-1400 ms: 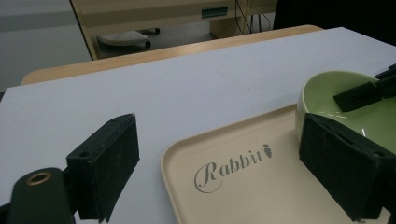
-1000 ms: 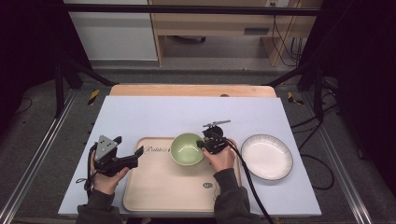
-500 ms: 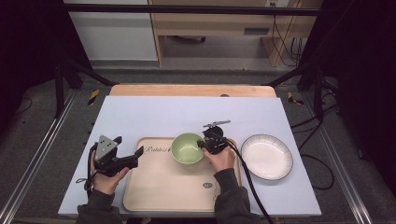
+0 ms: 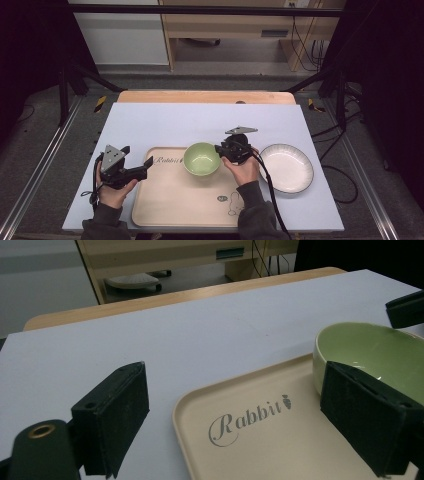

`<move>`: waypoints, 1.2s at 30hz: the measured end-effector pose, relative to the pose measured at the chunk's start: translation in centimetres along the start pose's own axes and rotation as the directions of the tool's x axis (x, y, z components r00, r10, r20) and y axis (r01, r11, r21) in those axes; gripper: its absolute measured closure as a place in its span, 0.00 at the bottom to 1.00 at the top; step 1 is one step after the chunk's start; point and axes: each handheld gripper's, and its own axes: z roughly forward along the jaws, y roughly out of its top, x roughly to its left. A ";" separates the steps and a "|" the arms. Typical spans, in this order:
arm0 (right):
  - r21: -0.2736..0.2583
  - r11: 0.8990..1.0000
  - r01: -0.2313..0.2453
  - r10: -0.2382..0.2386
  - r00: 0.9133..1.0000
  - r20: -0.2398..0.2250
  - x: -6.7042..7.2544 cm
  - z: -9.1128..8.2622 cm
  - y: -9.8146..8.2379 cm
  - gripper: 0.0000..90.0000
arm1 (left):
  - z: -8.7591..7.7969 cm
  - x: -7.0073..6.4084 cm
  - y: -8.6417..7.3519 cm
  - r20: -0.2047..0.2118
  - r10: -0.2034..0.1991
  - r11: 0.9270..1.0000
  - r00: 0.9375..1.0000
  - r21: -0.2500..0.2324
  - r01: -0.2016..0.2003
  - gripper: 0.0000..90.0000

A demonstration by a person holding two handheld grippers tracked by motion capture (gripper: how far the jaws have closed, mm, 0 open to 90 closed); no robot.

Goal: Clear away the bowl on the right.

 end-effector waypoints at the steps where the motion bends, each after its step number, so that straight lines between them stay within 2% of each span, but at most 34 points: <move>1: -0.007 1.000 -0.003 0.003 1.000 0.003 0.0 -0.4 0.1 0.71 | 0.0 0.0 0.0 0.000 -0.002 1.000 1.000 0.000 0.002 0.13; 6: -0.053 0.998 0.018 -0.018 1.000 0.002 -0.2 -1.8 0.3 0.62 | -0.1 0.1 0.0 0.000 -0.002 1.000 1.000 -0.002 0.002 0.13; 11: -0.067 0.997 0.039 -0.039 0.999 0.009 -0.2 -2.9 0.1 0.51 | -0.1 0.2 0.0 0.001 -0.003 1.000 1.000 0.001 0.003 0.12; 17: -0.104 0.991 0.089 -0.088 0.996 0.016 -0.4 -4.0 -0.5 0.35 | -0.1 0.2 0.0 0.002 0.000 1.000 1.000 0.007 0.000 0.12; 19: -0.117 0.989 0.087 -0.087 0.996 0.005 -0.5 -4.3 -0.9 0.29 | -0.1 0.2 0.0 0.003 0.003 1.000 1.000 0.009 -0.003 0.12; 25: -0.164 0.983 0.084 -0.083 0.996 0.010 -1.5 -5.5 -2.0 0.20 | 0.1 0.3 -0.2 0.003 0.008 1.000 1.000 0.020 -0.008 0.12; 31: -0.205 0.975 0.086 -0.080 0.996 0.037 -2.4 -7.0 -3.0 0.13 | 0.1 0.4 -0.4 0.004 0.012 0.999 1.000 0.032 -0.012 0.12; 36: -0.212 0.973 0.093 -0.086 0.996 0.039 -2.9 -8.1 -3.9 0.10 | 0.1 0.4 -0.5 0.006 0.017 0.999 1.000 0.038 -0.017 0.12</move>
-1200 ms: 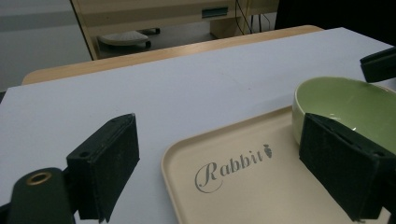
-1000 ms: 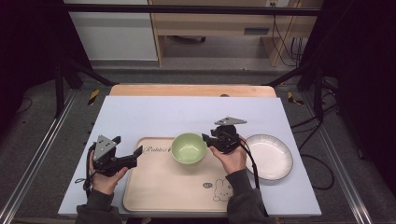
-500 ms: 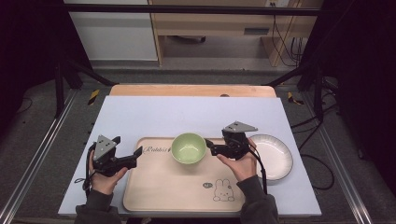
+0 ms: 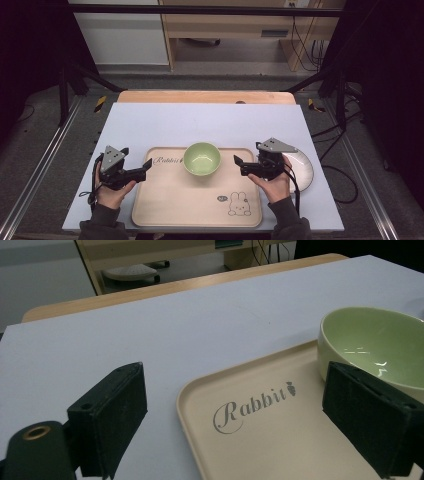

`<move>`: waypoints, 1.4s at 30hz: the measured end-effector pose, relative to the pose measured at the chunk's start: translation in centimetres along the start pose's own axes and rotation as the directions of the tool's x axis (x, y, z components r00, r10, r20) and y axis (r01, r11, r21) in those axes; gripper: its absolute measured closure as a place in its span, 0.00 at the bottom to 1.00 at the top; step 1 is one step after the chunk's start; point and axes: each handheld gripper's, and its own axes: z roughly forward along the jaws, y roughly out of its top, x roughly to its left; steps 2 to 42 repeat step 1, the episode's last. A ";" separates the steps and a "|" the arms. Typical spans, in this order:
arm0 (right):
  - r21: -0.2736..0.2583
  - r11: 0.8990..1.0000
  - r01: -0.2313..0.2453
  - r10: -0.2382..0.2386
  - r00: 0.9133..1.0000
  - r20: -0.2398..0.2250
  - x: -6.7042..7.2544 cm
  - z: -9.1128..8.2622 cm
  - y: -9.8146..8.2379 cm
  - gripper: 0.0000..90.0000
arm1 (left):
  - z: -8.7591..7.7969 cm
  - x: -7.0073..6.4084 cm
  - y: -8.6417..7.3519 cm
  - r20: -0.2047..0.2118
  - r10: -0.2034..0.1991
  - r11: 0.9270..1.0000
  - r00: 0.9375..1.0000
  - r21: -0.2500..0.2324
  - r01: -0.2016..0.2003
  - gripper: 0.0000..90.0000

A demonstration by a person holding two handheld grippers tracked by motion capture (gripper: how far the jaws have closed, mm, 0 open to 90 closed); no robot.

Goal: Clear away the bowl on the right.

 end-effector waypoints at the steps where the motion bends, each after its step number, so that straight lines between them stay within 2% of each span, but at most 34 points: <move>1: -0.003 1.000 0.004 -0.004 1.000 0.001 -0.2 -0.2 -0.2 0.10 | 0.0 0.0 -0.1 0.000 0.000 1.000 1.000 0.002 0.000 0.12; 42: -0.003 1.000 0.004 -0.004 1.000 0.001 -0.2 -0.2 -0.2 0.10 | 0.0 0.0 -0.1 0.000 0.000 1.000 1.000 0.002 0.000 0.12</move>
